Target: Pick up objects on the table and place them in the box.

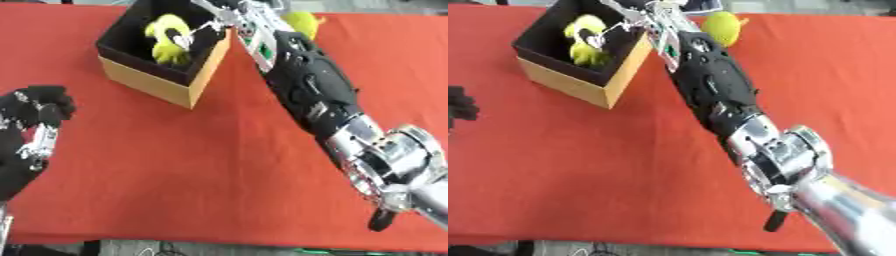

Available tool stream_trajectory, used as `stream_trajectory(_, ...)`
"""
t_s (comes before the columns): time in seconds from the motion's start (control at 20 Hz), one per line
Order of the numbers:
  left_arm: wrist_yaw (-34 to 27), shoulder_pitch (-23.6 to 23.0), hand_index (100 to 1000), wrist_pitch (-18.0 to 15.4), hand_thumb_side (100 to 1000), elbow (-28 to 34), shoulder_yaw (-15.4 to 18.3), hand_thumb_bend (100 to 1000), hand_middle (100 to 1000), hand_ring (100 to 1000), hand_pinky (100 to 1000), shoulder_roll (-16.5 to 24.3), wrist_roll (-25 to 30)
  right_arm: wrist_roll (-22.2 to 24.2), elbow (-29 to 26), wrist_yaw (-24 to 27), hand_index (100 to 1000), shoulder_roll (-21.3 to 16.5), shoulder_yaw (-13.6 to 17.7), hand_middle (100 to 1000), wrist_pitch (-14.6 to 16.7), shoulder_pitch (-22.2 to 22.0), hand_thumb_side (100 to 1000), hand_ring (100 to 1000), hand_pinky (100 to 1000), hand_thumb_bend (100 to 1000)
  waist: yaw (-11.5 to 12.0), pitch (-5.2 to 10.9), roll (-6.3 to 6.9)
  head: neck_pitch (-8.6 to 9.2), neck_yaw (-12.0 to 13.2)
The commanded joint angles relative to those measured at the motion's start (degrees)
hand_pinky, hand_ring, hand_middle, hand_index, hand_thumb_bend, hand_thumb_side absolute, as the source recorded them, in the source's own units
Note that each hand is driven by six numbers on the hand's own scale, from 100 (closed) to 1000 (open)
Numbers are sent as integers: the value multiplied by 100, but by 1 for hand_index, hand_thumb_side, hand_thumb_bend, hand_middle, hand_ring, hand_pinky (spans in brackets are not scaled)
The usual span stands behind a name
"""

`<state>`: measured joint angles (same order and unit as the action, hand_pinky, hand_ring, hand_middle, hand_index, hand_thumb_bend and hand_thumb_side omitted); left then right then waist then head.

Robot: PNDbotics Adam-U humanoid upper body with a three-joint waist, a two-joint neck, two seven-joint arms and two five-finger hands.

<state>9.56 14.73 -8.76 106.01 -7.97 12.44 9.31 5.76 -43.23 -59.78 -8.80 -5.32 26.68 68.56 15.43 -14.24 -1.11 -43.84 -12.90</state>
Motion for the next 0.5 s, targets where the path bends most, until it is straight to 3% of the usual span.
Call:
stream_trajectory(0.05, -36, 55, 766, 2, 597, 103, 20, 100, 607, 636, 640, 40, 2, -40, -211, 73, 966, -117, 26, 928, 2, 185, 382, 871, 795, 266, -22, 110, 31, -27, 19)
stream_trajectory(0.5, -23, 20, 766, 5, 599, 93, 36, 100, 606, 636, 640, 53, -10, 115, -419, 480, 983, -303, 22, 986, -63, 253, 426, 926, 821, 302, -125, 142, 31, -27, 14)
